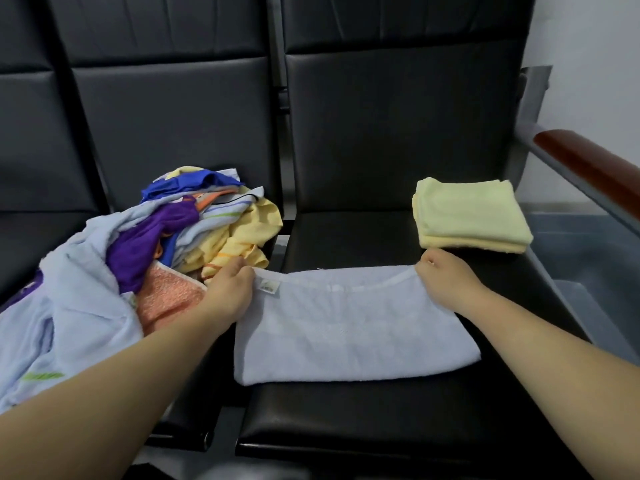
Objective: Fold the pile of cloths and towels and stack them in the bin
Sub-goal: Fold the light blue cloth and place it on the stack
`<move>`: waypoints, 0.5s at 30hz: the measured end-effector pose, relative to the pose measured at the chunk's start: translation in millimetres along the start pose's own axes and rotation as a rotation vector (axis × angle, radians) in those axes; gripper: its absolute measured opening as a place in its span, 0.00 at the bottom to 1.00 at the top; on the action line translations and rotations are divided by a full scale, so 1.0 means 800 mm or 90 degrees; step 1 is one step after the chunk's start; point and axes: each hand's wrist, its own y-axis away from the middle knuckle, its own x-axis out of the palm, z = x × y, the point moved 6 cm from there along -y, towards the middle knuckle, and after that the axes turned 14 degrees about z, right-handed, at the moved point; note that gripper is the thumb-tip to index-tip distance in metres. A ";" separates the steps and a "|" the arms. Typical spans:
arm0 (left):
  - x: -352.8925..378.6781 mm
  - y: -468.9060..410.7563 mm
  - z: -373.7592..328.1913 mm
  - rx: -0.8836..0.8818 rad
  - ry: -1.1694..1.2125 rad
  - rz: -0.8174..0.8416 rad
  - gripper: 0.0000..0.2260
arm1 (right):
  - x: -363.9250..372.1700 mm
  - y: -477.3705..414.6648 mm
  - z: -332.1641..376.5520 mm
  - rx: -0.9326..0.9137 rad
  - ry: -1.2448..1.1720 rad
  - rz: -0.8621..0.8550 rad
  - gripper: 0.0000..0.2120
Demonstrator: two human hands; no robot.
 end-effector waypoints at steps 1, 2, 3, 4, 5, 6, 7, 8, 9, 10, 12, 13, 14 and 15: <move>-0.001 -0.004 0.002 -0.006 -0.009 0.002 0.08 | -0.001 -0.004 0.000 0.009 0.010 -0.002 0.09; -0.002 -0.008 0.006 -0.016 -0.019 0.007 0.08 | -0.002 -0.008 -0.002 0.021 0.018 -0.004 0.10; -0.002 -0.012 0.009 -0.024 -0.032 0.008 0.08 | -0.003 -0.011 -0.002 0.031 0.030 -0.009 0.11; -0.002 -0.016 0.012 -0.035 -0.046 0.005 0.08 | -0.003 -0.014 -0.003 0.038 0.040 -0.012 0.11; -0.002 -0.018 0.012 -0.044 -0.063 -0.001 0.08 | -0.003 -0.017 -0.003 0.042 0.047 -0.019 0.11; -0.001 -0.021 0.014 -0.052 -0.080 -0.008 0.09 | -0.003 -0.020 -0.004 0.046 0.053 -0.024 0.10; 0.000 -0.024 0.014 -0.059 -0.098 -0.017 0.09 | -0.002 -0.022 -0.005 0.047 0.059 -0.028 0.09; 0.000 -0.026 0.013 -0.064 -0.111 -0.025 0.10 | -0.001 -0.025 -0.006 0.047 0.064 -0.030 0.08; 0.001 -0.028 0.013 -0.069 -0.121 -0.030 0.10 | 0.000 -0.028 -0.007 0.049 0.065 -0.030 0.07; 0.003 -0.030 0.013 -0.074 -0.131 -0.033 0.11 | 0.001 -0.031 -0.009 0.053 0.065 -0.032 0.07; 0.006 -0.033 0.010 -0.087 -0.150 -0.035 0.12 | 0.003 -0.033 -0.011 0.062 0.072 -0.045 0.11; 0.008 -0.034 0.008 -0.093 -0.161 -0.034 0.12 | 0.003 -0.035 -0.012 0.063 0.075 -0.056 0.10; 0.009 -0.035 0.006 -0.100 -0.172 -0.031 0.13 | 0.004 -0.035 -0.013 0.062 0.073 -0.069 0.08; 0.009 -0.035 0.005 -0.107 -0.183 -0.025 0.13 | 0.004 -0.034 -0.014 0.060 0.068 -0.083 0.08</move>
